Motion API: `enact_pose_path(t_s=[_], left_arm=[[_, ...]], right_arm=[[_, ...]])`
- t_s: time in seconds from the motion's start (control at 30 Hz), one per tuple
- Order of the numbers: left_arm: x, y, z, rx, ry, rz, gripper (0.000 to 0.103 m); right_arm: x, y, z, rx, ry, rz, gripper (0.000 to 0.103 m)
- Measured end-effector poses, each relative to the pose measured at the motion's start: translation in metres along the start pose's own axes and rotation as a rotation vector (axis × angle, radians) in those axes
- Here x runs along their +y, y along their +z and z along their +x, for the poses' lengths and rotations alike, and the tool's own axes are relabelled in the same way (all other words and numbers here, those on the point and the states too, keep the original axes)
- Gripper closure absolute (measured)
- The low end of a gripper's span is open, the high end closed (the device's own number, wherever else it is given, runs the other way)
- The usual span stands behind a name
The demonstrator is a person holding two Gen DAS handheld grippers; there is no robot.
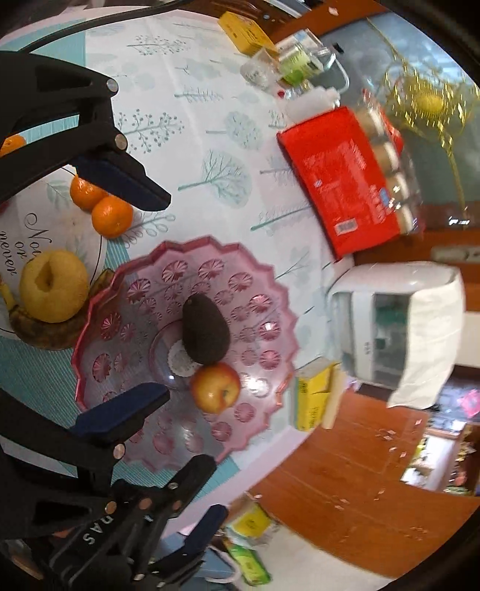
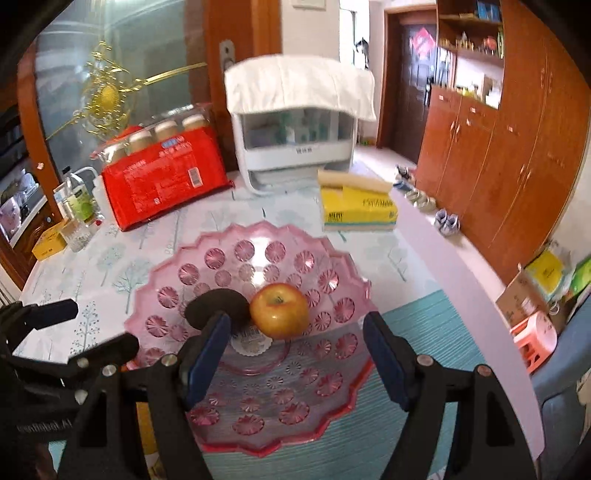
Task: Organize fruits
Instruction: 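Withdraw both tools from the bowl back toward the fruit plate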
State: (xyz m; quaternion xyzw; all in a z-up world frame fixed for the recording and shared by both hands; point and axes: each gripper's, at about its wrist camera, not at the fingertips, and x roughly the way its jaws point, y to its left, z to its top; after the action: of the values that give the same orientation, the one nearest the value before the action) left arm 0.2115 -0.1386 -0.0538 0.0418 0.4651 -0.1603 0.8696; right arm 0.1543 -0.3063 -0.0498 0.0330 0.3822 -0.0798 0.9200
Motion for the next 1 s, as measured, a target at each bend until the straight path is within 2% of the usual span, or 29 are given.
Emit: enact_pose_path(t_s=[0.13, 0.37, 0.63, 0.8, 1.0], left_arm=[[0.009, -0.006, -0.027, -0.057, 0.007, -0.018, 0.01], [0.017, -0.025, -0.067, -0.095, 0.022, 0.009, 0.01], [0.034, -0.062, -0.112, -0.132, 0.052, 0.044, 0.01], [0.057, -0.09, -0.133, -0.123, 0.071, 0.0, 0.01], [0.074, -0.116, -0.153, -0.127, 0.099, -0.028, 0.009]], right_arm=[[0.006, -0.001, -0.026, -0.09, -0.008, -0.018, 0.028], [0.017, 0.001, -0.07, -0.16, 0.042, -0.059, 0.028], [0.031, -0.006, -0.098, -0.135, 0.025, -0.161, 0.028], [0.029, -0.013, -0.114, -0.101, 0.056, -0.139, 0.028], [0.036, -0.025, -0.134, -0.1, 0.09, -0.117, 0.028]])
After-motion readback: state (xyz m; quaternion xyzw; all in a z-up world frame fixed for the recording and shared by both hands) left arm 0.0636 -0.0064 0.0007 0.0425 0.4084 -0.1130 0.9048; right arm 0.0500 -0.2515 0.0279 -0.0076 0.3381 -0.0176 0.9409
